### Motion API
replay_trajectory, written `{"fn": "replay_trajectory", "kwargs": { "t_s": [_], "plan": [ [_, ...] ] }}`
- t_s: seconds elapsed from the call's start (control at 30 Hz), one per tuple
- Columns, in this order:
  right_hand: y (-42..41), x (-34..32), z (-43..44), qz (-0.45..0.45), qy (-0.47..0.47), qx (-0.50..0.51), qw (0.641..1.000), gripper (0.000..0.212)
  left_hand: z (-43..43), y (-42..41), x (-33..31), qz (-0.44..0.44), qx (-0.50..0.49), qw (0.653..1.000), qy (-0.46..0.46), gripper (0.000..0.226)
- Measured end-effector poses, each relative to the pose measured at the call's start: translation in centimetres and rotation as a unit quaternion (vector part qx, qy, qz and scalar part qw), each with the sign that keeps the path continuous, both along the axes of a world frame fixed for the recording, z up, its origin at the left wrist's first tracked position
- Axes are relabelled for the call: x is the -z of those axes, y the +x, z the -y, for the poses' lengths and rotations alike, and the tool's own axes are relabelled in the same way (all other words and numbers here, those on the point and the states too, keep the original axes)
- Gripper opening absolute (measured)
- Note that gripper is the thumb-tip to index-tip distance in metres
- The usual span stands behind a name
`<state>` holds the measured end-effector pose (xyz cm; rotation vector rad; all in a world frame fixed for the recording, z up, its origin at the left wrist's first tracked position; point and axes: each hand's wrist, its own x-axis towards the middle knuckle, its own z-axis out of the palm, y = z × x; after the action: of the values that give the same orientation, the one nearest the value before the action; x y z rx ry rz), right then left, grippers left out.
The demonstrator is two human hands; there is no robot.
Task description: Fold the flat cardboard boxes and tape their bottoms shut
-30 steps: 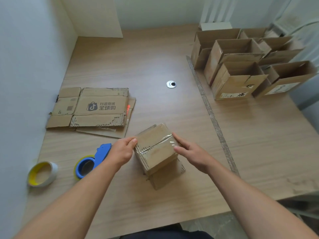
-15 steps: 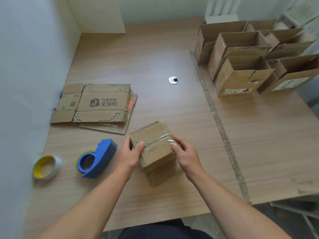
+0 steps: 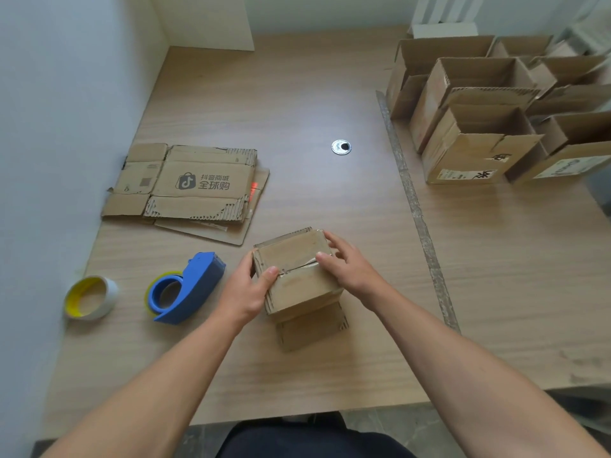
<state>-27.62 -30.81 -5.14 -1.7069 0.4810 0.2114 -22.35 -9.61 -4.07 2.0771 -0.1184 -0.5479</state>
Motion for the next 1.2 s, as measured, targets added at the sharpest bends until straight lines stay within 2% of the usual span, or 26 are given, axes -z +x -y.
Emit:
{"fn": "replay_trajectory", "kwargs": {
  "t_s": [0.1,0.23,0.4,0.63,0.77,0.87,1.2],
  "plan": [
    [0.5,0.2,-0.7,0.005,0.022,0.006,1.0,0.06,0.6,-0.1,-0.1,0.012,-0.016,1.0,0.012,0.029],
    [0.8,0.7,-2.0,-0.002,-0.131,0.009,0.991,0.089,0.7,-0.2,0.6,0.028,-0.032,0.999,0.022,0.025],
    [0.6,0.6,-2.4,0.011,-0.083,0.072,0.994,0.066,0.4,-0.3,1.0,0.027,-0.032,0.999,0.012,0.033],
    [1.1,0.0,0.0,-0.013,-0.023,0.048,0.998,0.04,0.3,0.2,0.4,0.024,-0.013,0.999,0.023,0.032],
    [2.9,-0.8,1.2,-0.005,-0.041,0.025,0.999,0.042,0.1,0.2,0.4,0.024,-0.002,0.999,0.027,0.034],
    [3.9,-0.4,1.6,0.003,-0.038,-0.017,0.999,0.012,0.2,0.3,0.5,0.023,0.003,0.999,0.028,0.033],
    [4.7,0.4,0.3,-0.027,0.043,0.054,0.997,0.021,0.5,0.6,0.4,0.025,0.016,0.999,0.027,0.032]
  ]
}}
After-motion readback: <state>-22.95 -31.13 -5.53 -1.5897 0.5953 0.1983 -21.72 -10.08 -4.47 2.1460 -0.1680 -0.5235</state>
